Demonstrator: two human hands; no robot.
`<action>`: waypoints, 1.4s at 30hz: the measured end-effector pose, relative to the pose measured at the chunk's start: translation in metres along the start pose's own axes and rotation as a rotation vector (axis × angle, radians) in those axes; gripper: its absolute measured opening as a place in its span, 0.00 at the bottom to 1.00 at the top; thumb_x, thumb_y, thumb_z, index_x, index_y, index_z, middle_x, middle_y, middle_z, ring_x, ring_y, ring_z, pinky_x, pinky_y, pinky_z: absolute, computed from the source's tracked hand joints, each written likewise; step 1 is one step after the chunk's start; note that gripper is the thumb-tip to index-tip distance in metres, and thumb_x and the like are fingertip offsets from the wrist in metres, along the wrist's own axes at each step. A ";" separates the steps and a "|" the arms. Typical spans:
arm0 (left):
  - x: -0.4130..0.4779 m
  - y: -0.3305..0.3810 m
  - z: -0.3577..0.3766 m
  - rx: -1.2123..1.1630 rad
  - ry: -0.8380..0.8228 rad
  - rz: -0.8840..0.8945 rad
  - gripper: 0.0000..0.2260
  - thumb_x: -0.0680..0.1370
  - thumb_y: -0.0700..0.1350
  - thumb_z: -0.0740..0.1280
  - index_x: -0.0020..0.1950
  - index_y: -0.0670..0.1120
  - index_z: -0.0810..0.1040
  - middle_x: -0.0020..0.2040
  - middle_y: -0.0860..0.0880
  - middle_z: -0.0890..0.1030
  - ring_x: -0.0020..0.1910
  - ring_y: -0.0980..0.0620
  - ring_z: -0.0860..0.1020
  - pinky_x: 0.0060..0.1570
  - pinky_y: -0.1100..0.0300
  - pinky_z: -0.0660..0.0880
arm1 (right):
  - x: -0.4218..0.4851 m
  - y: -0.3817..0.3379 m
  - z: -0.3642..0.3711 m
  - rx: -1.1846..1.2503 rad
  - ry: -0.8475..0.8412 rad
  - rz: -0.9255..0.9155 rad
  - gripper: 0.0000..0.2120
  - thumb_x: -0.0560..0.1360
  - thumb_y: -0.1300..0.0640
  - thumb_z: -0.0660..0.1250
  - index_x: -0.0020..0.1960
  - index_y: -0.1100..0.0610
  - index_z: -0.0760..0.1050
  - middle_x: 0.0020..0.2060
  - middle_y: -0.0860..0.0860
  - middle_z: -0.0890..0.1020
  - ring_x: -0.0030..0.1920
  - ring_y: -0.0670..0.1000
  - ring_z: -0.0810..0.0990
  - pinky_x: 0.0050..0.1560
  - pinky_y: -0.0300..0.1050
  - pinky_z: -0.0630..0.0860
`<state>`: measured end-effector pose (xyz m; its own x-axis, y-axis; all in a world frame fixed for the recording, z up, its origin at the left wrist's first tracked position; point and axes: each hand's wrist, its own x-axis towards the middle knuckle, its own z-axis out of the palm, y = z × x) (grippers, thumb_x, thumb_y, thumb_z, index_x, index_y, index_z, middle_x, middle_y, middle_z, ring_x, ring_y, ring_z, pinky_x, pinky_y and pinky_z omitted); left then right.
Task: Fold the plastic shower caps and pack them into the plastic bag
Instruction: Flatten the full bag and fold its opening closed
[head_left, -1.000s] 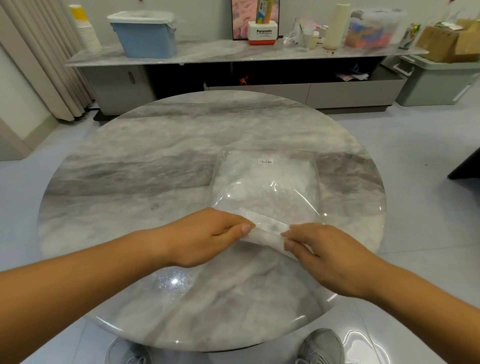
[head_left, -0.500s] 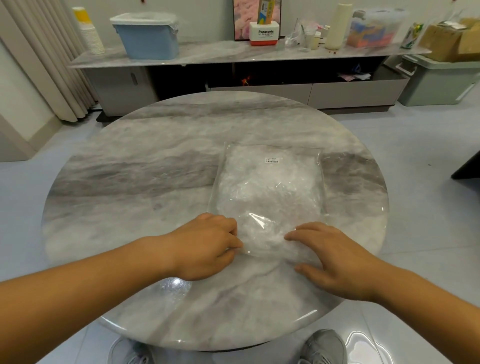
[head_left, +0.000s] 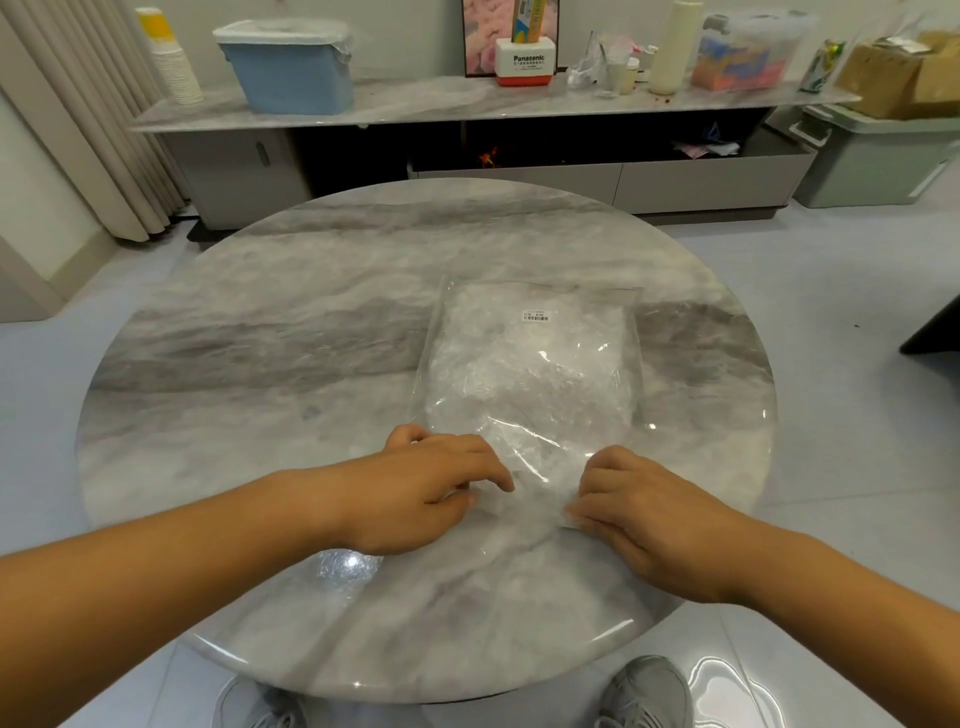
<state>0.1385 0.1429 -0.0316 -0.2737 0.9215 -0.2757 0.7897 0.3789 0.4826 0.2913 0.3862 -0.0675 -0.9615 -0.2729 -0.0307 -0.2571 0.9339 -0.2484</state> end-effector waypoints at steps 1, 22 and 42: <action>0.000 -0.001 0.000 0.002 -0.003 -0.010 0.19 0.83 0.42 0.57 0.68 0.62 0.72 0.62 0.66 0.73 0.61 0.65 0.71 0.74 0.57 0.47 | 0.000 0.001 -0.003 0.023 -0.010 0.022 0.23 0.83 0.43 0.48 0.60 0.46 0.81 0.49 0.41 0.79 0.57 0.45 0.70 0.58 0.41 0.72; 0.004 -0.008 0.008 0.198 -0.006 -0.026 0.23 0.77 0.48 0.53 0.72 0.56 0.68 0.64 0.53 0.79 0.55 0.57 0.76 0.69 0.62 0.45 | -0.010 -0.002 0.005 -0.371 0.017 0.085 0.24 0.83 0.43 0.51 0.66 0.54 0.79 0.63 0.48 0.81 0.73 0.61 0.72 0.71 0.51 0.63; 0.002 -0.026 -0.007 -0.218 0.251 -0.115 0.01 0.76 0.49 0.74 0.45 0.54 0.86 0.49 0.58 0.82 0.51 0.62 0.80 0.55 0.66 0.74 | -0.002 0.002 -0.015 0.101 -0.114 0.148 0.17 0.85 0.45 0.54 0.67 0.44 0.75 0.66 0.39 0.67 0.56 0.43 0.75 0.58 0.42 0.74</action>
<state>0.1132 0.1355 -0.0389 -0.5019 0.8537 -0.1387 0.6173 0.4659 0.6339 0.2912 0.3920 -0.0534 -0.9694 -0.1644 -0.1823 -0.0976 0.9395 -0.3284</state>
